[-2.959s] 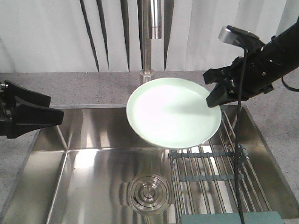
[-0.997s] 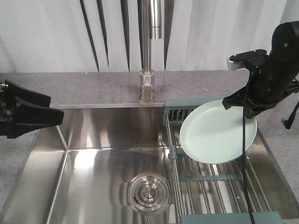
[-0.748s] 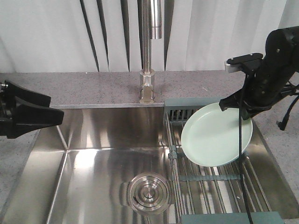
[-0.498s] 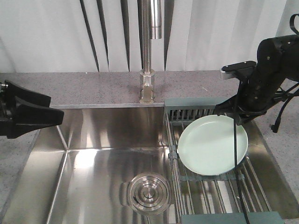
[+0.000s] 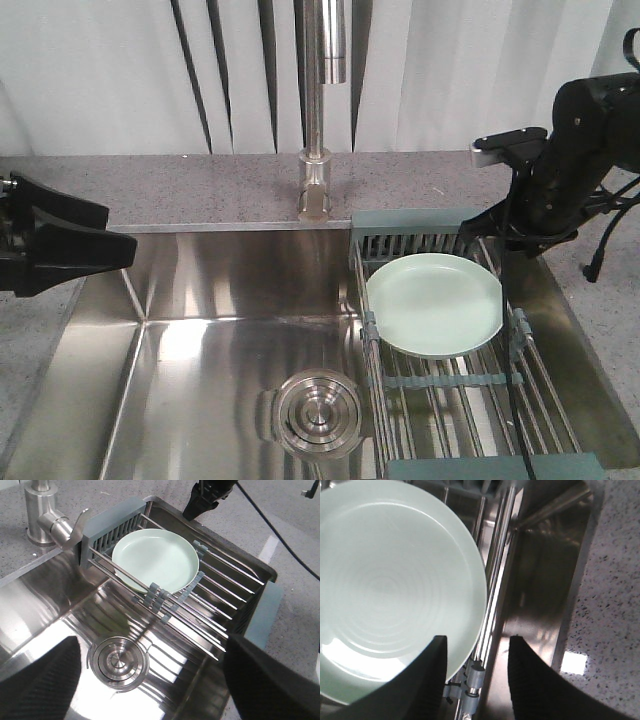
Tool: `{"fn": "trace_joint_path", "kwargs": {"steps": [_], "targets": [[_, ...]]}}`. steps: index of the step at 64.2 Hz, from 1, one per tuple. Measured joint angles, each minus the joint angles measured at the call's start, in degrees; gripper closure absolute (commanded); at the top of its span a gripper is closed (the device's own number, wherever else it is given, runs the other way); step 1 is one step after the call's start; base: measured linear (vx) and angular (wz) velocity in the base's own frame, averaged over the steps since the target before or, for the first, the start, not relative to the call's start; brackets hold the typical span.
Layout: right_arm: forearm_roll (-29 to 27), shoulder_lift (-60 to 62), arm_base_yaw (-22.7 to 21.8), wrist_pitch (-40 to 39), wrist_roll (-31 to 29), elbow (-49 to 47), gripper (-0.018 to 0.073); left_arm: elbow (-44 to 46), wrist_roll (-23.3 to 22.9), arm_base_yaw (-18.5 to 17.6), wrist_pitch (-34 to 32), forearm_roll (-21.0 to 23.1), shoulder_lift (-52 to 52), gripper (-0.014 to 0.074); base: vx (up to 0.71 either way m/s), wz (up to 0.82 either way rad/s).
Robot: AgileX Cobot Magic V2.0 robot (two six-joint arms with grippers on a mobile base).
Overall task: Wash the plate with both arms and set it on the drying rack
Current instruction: 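Lower the plate flat onto the dish rack with the right gripper, then open the right gripper and withdraw it away from the plate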
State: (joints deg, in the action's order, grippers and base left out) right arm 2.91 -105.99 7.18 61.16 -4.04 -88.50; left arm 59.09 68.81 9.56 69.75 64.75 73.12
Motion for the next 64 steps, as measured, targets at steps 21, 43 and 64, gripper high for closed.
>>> {"fn": "trace_joint_path", "kwargs": {"steps": [21,43,64], "targets": [[-4.47,15.55,0.0,-10.73,-1.52,9.9,0.0272,0.0,0.0,0.0,0.0,0.0,0.0,0.0031,0.0,0.0],[-4.47,38.13,0.0,-26.62,-1.55,34.43,0.0294,0.0,0.0,0.0,0.0,0.0,0.0,0.0031,0.0,0.0],[-4.47,58.58,0.0,-36.36,-1.55,53.32,0.0304,0.0,0.0,0.0,0.0,0.0,0.0,0.0031,0.0,0.0]]}}
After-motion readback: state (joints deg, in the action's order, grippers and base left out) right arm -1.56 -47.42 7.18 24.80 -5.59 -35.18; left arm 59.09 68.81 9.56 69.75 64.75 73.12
